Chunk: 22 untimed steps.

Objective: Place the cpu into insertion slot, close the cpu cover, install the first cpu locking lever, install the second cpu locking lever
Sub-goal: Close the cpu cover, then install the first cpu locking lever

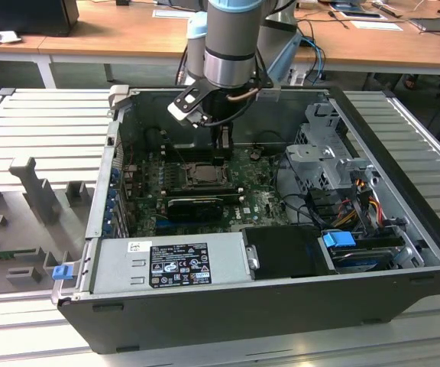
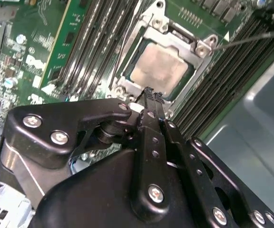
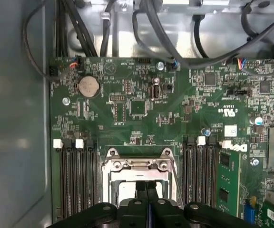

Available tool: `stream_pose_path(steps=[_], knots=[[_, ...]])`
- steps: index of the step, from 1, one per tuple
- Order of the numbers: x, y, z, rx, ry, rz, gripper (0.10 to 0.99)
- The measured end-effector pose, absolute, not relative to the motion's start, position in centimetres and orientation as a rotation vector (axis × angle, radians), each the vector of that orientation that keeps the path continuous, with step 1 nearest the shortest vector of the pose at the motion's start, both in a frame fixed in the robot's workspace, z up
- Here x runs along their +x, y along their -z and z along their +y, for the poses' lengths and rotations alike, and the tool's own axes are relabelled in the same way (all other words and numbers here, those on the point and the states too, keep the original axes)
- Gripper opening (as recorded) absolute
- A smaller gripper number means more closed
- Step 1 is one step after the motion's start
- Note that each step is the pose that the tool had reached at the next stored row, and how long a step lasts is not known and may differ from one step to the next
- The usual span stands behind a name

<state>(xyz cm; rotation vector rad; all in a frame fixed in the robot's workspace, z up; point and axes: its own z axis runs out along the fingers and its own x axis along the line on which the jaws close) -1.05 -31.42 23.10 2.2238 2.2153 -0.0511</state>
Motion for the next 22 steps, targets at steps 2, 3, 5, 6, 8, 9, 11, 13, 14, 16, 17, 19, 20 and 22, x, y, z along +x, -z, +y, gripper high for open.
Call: stream_pose_path(steps=[2, 3, 5, 6, 8, 9, 11, 13, 14, 16, 17, 19, 20, 22], knots=[[-1.5, -22.8, -31.5, 2.220, 0.050, 2.220, 0.106], [-1.7, -22.8, -31.5, 2.219, 0.051, 2.221, 0.106], [-2.4, -22.8, -31.5, 2.219, 0.050, 2.221, 0.106], [-2.6, -22.8, -31.5, 2.219, 0.050, 2.221, 0.106], [-2.9, -22.8, -31.5, 2.218, 0.050, 2.221, 0.106], [-3.1, -22.8, -31.5, 2.218, 0.051, 2.221, 0.106], [-3.1, -22.8, -31.5, 2.218, 0.050, 2.221, 0.106], [-3.2, -22.8, -31.5, 2.218, 0.050, 2.221, 0.106], [-3.3, -22.8, -31.5, 2.218, 0.050, 2.221, 0.106], [-3.3, -22.8, -31.5, 2.218, 0.051, 2.222, 0.106], [-3.3, -22.9, -31.5, 2.218, 0.051, 2.222, 0.106], [-3.3, -23.0, -31.5, 2.218, 0.050, 2.221, 0.106], [-3.3, -23.0, -31.5, 2.218, 0.050, 2.221, 0.106], [-3.3, -23.1, -31.5, 2.218, 0.050, 2.222, 0.106]])
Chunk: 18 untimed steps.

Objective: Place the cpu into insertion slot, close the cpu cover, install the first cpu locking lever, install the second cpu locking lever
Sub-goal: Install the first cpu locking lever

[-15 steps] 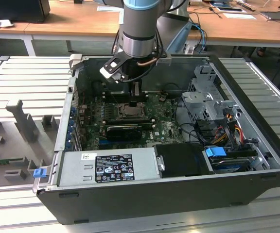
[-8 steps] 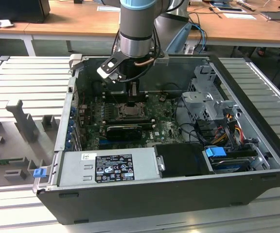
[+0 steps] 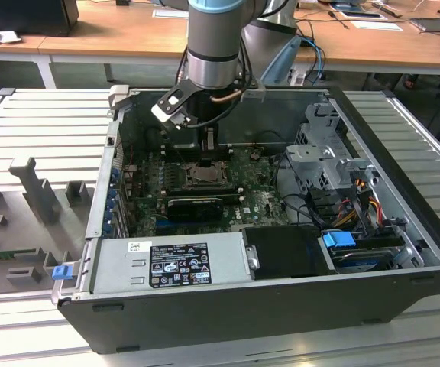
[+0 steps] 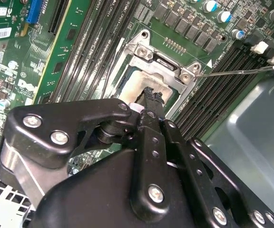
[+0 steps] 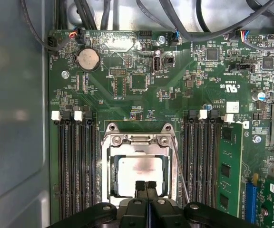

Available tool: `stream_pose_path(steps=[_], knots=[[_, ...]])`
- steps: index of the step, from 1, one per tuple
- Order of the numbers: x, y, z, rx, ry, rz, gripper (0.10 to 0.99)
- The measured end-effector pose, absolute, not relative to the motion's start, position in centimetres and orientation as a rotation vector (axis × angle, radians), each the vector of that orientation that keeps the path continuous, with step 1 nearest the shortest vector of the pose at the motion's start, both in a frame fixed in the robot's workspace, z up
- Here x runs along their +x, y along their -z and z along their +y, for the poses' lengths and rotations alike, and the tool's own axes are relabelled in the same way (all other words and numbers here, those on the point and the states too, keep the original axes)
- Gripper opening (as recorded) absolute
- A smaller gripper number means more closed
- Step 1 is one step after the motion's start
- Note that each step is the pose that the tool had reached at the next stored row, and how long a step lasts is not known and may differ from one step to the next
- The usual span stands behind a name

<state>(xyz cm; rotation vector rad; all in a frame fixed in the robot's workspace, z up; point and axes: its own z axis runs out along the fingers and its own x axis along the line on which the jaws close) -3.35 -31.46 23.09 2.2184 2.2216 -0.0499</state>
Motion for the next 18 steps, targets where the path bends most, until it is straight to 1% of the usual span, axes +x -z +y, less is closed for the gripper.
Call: stream_pose_path(steps=[5, 18], knots=[[-3.3, -23.4, -31.5, 2.219, 0.049, 2.222, 0.106], [-3.3, -25.5, -31.5, 2.219, 0.049, 2.222, 0.106]])
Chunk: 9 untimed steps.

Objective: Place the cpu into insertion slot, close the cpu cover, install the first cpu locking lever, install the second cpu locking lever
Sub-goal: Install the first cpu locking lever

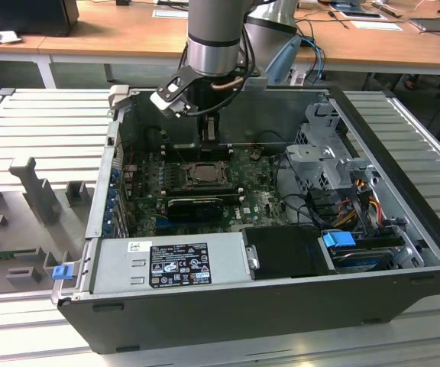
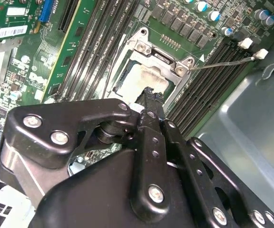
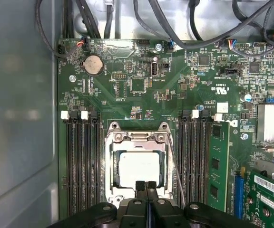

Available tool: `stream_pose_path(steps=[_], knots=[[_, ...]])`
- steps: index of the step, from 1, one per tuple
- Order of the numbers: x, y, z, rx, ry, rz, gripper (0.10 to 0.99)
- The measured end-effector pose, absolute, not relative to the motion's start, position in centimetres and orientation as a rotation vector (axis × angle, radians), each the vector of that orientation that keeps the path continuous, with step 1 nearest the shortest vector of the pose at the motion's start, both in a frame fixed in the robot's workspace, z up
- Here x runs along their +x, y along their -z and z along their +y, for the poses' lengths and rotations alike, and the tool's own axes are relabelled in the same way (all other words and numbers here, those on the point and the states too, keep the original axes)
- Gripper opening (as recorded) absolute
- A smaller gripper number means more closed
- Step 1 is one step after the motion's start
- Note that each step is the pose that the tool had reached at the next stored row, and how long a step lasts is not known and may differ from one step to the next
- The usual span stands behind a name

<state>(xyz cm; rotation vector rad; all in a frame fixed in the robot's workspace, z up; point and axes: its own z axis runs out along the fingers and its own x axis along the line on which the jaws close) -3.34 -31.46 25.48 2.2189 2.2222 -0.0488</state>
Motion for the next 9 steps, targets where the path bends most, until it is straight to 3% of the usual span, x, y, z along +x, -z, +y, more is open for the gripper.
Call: stream_pose_path(steps=[9], knots=[[-3.35, -26.42, -31.46, 2.141, 0.049, 2.296, 0.106]])
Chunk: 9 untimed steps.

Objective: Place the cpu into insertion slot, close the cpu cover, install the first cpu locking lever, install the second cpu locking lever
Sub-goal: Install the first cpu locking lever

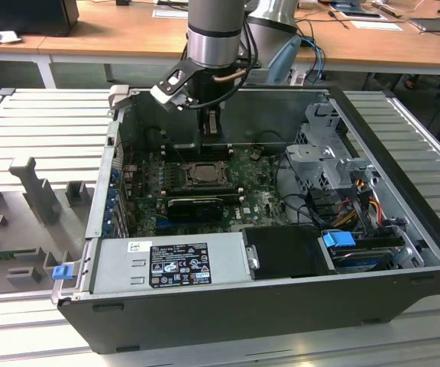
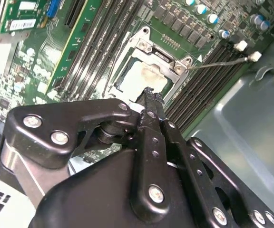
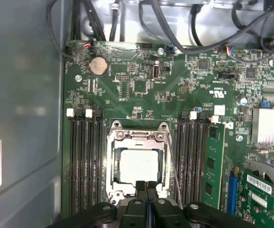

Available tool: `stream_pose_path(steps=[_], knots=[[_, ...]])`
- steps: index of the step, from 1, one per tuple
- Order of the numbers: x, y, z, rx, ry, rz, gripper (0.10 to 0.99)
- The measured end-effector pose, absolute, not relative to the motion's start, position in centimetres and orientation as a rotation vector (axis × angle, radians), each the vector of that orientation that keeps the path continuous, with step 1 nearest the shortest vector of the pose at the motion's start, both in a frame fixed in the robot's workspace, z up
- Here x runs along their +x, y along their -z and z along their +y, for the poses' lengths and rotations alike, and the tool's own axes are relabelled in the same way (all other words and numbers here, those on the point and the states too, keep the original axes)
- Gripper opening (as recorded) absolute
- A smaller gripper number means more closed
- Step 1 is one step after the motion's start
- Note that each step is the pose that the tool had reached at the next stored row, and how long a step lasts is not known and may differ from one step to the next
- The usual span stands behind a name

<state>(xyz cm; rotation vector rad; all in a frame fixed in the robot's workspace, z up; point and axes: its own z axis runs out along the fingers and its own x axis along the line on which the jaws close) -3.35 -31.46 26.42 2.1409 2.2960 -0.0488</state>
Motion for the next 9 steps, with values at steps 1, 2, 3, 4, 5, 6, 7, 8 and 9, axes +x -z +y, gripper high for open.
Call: stream_pose_path(steps=[1, 2, 3, 4, 5, 6, 7, 8, 9], knots=[[-3.34, -26.41, -31.46, 2.105, 0.049, 2.329, 0.106], [-3.34, -26.41, -31.46, 2.065, 0.049, 2.363, 0.106], [-3.34, -26.41, -31.46, 2.026, 0.049, 2.396, 0.106], [-3.34, -26.41, -31.46, 1.999, 0.048, 2.418, 0.106], [-3.34, -26.41, -31.46, 1.978, 0.048, 2.435, 0.106], [-3.34, -26.41, -31.46, 1.945, 0.048, 2.461, 0.106], [-3.34, -26.41, -31.46, 1.921, 0.048, 2.479, 0.106], [-3.34, -26.41, -31.46, 1.875, 0.048, 2.513, 0.106], [-3.34, -26.41, -31.46, 1.847, 0.048, 2.534, 0.106]])
